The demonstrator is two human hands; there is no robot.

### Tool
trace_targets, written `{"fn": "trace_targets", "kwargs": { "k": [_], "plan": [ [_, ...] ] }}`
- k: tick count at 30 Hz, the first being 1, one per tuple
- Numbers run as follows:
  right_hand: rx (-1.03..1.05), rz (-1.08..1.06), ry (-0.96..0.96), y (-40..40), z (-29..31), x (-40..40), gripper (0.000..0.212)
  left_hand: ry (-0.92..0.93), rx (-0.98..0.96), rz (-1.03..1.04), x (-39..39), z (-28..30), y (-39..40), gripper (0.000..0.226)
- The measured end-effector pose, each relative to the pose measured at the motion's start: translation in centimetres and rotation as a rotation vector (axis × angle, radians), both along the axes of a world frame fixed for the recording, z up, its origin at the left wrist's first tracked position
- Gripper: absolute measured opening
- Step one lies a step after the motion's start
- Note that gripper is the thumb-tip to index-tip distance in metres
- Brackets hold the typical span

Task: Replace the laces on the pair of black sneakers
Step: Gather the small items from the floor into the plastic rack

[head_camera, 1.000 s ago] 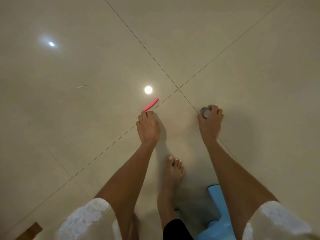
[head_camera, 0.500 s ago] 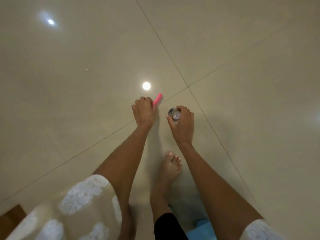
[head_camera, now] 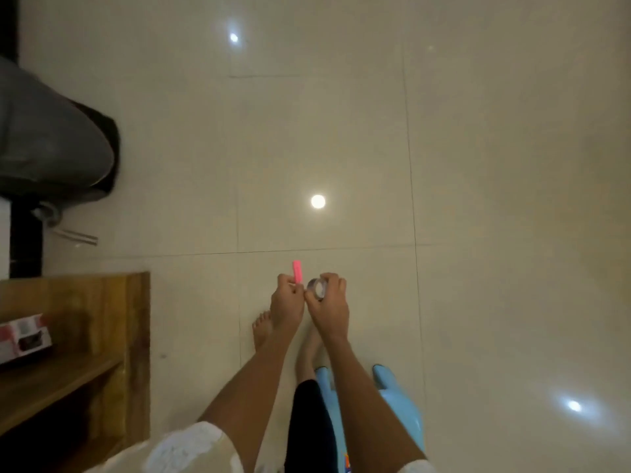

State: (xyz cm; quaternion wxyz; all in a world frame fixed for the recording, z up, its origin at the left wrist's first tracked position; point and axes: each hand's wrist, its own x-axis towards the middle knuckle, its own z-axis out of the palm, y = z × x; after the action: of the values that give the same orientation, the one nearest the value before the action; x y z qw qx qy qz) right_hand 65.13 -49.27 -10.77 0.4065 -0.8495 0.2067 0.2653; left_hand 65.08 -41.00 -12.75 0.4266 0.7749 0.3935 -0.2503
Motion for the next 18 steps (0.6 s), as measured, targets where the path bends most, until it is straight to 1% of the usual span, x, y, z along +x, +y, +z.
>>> {"fn": "trace_targets", "kwargs": {
  "k": [4, 9, 12, 14, 16, 18],
  "plan": [
    [0.014, 0.187, -0.017, 5.9, 5.6, -2.1, 0.036, -0.011, 0.042, 0.181, -4.1, 5.2, 5.0, 0.003],
    [0.029, 0.473, -0.049, 12.2, 9.1, -4.2, 0.036, -0.048, 0.068, 0.442, -8.4, 9.8, 10.2, 0.008],
    [0.017, 0.614, -0.089, 16.1, 11.1, -6.1, 0.038, -0.042, 0.113, 0.471, -10.9, 12.8, 13.5, 0.010],
    [0.032, 0.660, -0.123, 18.9, 13.1, -8.3, 0.037, -0.076, 0.138, 0.523, -13.3, 14.6, 16.0, 0.011],
    [0.033, 0.674, -0.139, 21.1, 14.7, -10.8, 0.035, -0.086, 0.177, 0.562, -15.6, 16.3, 18.3, 0.010],
    [0.035, 0.732, -0.150, 24.0, 16.5, -14.0, 0.033, -0.080, 0.217, 0.612, -19.1, 18.2, 21.0, 0.010]
  ]
}}
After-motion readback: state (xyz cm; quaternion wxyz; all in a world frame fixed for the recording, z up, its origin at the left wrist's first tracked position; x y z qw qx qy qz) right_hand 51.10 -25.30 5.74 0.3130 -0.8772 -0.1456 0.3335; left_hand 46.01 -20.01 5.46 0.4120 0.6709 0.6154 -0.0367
